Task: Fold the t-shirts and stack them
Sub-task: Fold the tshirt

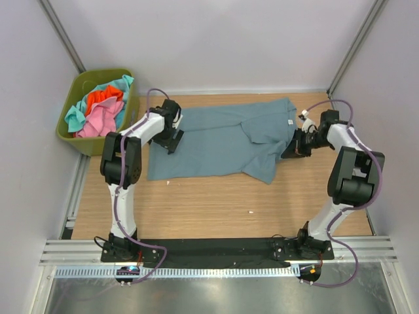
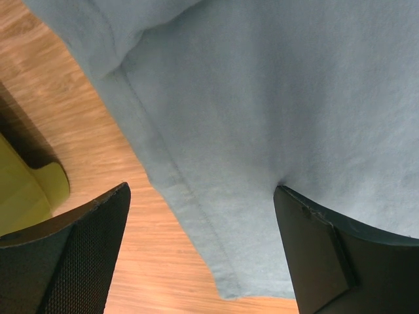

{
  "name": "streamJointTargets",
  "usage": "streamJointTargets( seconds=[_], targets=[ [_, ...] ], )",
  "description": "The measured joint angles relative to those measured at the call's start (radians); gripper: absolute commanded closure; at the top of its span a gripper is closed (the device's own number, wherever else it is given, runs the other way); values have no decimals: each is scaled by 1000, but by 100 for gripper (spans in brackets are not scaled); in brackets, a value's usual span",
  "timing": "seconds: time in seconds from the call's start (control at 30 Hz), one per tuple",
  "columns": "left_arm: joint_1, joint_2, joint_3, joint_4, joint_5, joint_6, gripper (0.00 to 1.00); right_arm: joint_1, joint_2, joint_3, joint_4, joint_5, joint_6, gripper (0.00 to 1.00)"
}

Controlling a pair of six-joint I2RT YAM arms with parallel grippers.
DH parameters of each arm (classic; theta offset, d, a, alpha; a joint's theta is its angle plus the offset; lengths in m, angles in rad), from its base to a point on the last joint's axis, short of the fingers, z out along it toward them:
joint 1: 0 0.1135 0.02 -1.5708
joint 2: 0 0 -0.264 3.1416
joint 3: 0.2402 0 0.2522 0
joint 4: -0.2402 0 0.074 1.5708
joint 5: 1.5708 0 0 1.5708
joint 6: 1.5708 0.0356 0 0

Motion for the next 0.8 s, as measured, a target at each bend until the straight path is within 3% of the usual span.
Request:
streamJointTargets(
  seconds=[0.13, 0.33, 0.47, 0.63, 0.8],
  targets=[
    [0, -67, -57, -3, -21, 0, 8, -14, -90, 29, -66, 4, -40, 98],
    [23, -296, -231, -12, -10, -8, 11, -13, -175, 34, -158, 6, -81, 99],
    [61, -411, -355, -29, 19, -10, 18, -13, -243, 21, -211, 13, -103, 98],
    [134, -391, -409, -78, 78, -27, 36, -13, -350, -31, -254, 19, -119, 99],
    [205, -290, -396, -116, 218, -55, 38, -12, -376, -49, -281, 31, -128, 99]
  ],
)
